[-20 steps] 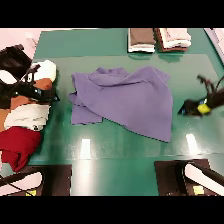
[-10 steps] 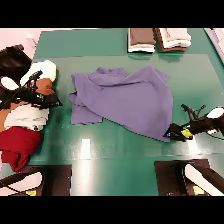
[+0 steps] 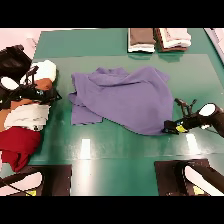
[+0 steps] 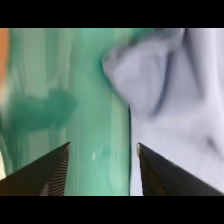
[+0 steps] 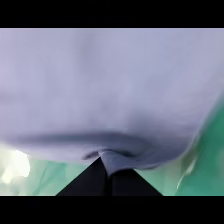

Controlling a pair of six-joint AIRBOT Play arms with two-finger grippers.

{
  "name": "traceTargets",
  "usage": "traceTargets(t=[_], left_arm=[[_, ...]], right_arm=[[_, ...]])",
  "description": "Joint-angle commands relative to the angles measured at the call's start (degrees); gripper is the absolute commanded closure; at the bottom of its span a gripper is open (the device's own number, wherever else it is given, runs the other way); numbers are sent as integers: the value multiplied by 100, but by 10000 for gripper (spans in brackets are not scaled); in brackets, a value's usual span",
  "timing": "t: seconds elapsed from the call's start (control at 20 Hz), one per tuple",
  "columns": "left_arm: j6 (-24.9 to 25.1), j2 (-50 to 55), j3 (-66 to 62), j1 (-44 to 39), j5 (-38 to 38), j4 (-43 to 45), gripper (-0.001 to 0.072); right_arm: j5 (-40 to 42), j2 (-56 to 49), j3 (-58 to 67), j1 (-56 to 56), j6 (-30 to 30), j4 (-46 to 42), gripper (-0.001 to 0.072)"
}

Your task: Fold the shirts.

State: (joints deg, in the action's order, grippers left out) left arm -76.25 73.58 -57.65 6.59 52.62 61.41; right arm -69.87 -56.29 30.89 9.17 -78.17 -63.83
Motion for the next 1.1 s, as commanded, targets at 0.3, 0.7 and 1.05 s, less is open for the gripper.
traceTargets(t=[0.3, 0.7, 1.05], left_arm=[[1082, 1390, -890, -264, -70, -581, 208], [866, 1825, -1147, -570, 284, -293, 370], [728, 850, -2717, -570, 713, -286, 681]], right_arm=[[-212, 219, 857, -81, -199, 70, 696], [-232, 223, 855, -83, -247, 79, 695], [-448, 223, 2288, -83, -238, 79, 696]])
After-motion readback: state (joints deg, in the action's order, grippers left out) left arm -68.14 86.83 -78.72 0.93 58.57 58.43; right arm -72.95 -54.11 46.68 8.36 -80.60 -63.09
